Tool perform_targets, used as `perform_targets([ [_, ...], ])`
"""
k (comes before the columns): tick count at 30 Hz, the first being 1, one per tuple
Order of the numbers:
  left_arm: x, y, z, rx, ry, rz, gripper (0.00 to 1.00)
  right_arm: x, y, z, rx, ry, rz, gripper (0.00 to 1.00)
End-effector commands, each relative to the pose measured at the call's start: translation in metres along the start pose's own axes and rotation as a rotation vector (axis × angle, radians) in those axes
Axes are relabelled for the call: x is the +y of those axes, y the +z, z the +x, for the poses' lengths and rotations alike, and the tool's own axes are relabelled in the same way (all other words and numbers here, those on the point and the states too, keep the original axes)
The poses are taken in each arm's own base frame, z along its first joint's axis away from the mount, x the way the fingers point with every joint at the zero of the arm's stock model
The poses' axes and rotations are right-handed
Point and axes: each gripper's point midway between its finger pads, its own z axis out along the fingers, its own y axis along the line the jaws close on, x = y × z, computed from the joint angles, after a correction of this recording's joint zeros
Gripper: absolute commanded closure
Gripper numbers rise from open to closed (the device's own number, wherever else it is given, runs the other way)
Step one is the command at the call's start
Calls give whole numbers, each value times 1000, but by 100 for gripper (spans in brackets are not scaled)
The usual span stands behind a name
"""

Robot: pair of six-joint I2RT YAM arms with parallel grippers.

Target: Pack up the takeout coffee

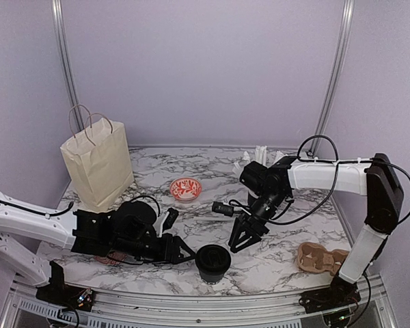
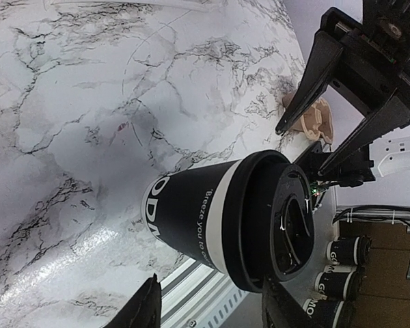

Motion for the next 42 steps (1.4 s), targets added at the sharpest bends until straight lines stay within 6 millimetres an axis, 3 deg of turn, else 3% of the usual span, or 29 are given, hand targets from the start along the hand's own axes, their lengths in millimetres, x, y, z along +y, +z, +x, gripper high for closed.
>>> perform_targets([
  [1, -4, 8, 3, 11, -14, 40, 51, 6, 2, 9, 13, 10, -39, 58],
  [10, -2, 23, 9, 44, -11, 48, 53, 6, 13, 12, 39, 15, -43, 58],
  [26, 50, 41, 43, 177, -120, -87, 74, -18, 26, 18, 83, 95, -19, 63],
  [31, 61, 42, 48, 199, -118, -135, 75, -9, 25, 17, 75, 80, -53, 55],
  [42, 59, 40, 45, 189, -98, -144, 75, 1, 28, 20, 81, 69, -96, 41],
])
